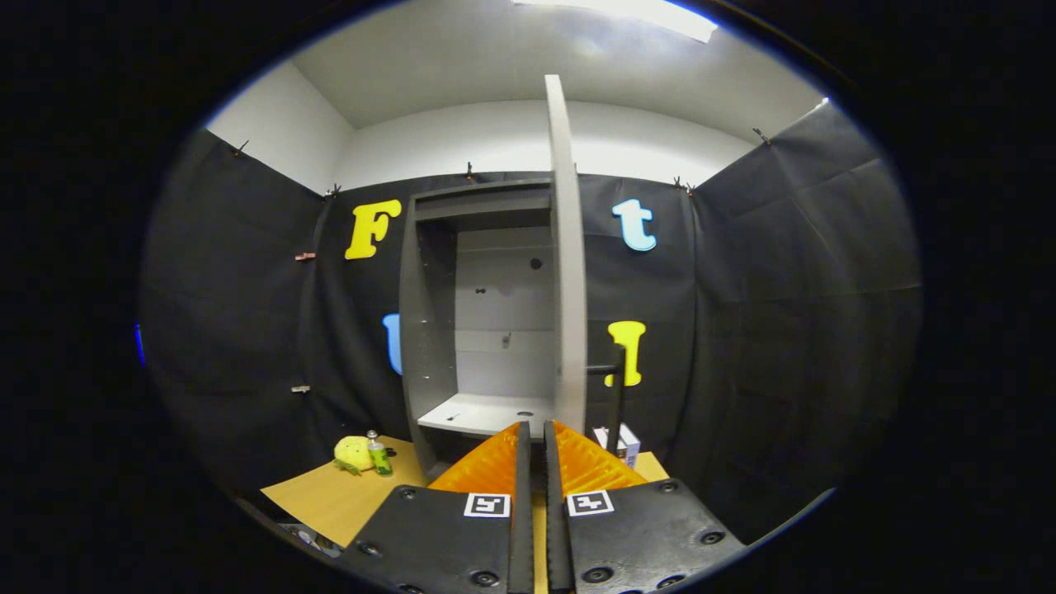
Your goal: Open the shoe cabinet door, grab the shoes and put them into the shoe cabinet, then close the shoe cabinet door.
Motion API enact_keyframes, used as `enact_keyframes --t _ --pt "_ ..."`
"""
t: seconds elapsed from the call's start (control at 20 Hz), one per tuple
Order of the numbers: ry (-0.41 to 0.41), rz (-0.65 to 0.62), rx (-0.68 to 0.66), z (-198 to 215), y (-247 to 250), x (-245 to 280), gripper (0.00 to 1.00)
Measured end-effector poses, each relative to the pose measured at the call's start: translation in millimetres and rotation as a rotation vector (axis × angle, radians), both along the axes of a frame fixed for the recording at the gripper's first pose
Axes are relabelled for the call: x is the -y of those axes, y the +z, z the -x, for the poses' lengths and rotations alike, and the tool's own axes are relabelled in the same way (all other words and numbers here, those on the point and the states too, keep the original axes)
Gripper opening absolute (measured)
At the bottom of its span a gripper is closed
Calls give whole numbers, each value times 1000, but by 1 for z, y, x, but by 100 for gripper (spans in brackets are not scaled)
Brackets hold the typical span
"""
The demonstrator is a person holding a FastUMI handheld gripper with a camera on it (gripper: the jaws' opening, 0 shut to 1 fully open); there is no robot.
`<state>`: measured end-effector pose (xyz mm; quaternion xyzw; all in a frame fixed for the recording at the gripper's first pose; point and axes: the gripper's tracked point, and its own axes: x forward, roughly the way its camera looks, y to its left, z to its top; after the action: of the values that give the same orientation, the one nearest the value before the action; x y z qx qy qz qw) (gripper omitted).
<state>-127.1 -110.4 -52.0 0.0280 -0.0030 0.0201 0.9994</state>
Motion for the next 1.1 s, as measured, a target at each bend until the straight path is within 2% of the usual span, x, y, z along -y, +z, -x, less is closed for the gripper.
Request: enact_keyframes --t 0.25,0.45,0.55,0.75,0.95,1.1 --pt "104 -44 -68 -23 -58 -79 11" --pt "109 -43 -135 -41 -130 -133 11" --pt "100 -42 -186 -51 -176 -161 11" --pt "67 -46 -371 -56 -282 -188 10" --pt "20 -37 -493 -60 -361 -191 11" --pt "-11 -42 -552 -65 -403 -185 11"
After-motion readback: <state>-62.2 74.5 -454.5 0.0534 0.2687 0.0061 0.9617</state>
